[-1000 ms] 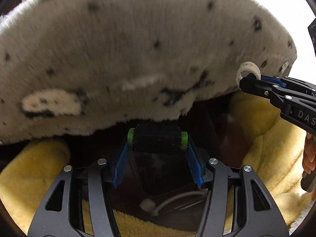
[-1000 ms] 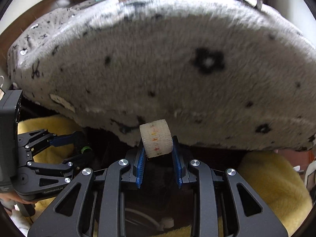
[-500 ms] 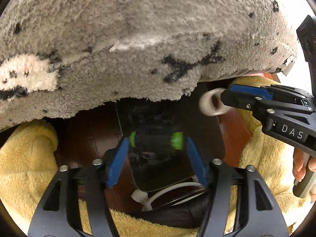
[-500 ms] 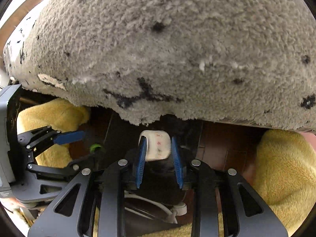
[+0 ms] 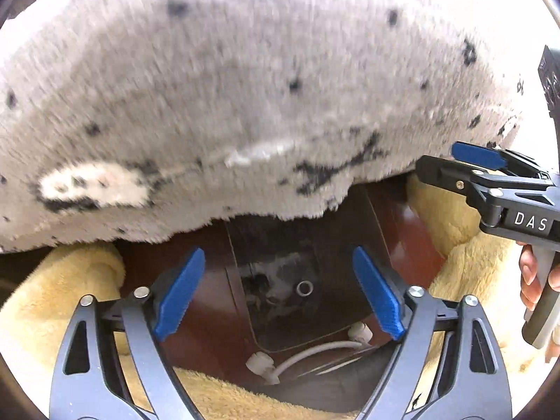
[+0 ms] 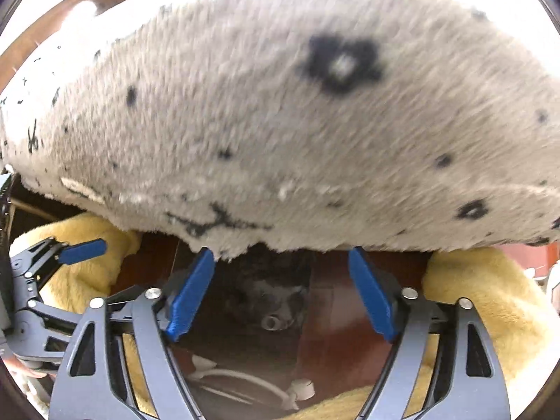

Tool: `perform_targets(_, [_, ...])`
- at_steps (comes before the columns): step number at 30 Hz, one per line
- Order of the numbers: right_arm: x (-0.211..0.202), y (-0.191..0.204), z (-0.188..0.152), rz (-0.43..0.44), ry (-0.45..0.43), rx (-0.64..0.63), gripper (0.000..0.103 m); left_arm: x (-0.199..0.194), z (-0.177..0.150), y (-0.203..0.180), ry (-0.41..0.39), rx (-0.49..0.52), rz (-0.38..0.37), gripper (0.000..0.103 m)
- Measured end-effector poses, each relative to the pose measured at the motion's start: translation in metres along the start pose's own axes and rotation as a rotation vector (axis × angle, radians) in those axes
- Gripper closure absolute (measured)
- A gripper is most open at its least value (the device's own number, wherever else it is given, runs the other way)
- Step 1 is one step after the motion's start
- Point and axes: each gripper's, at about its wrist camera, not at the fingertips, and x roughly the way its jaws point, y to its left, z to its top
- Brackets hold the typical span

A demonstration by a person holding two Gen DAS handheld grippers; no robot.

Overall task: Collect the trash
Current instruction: 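Lower both tools into the floor bin and open both to drop the items, then raise both open tools back over the bed items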

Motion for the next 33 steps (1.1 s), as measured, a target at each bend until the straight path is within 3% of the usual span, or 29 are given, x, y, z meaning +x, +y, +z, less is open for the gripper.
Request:
perform_targets(8, [-0.05, -0.014, 0.014, -0.073, -0.135, 0.021, 0.01, -0.051, 0.014, 0.003, -0.136, 0.001, 0.042, 0.016])
perform_targets(17, [-0.099, -0.023, 0.039, -0.105, -0.281, 0.025, 0.008, -0.095, 0.038, 0.005, -0.259, 0.013, 0.061, 0.016])
perform_targets(33, [-0.119, -0.059, 0.097, -0.201, -0.398, 0.103, 0.008, -0.103, 0.1, 0.021, -0.38, 0.011, 0.115, 0.016])
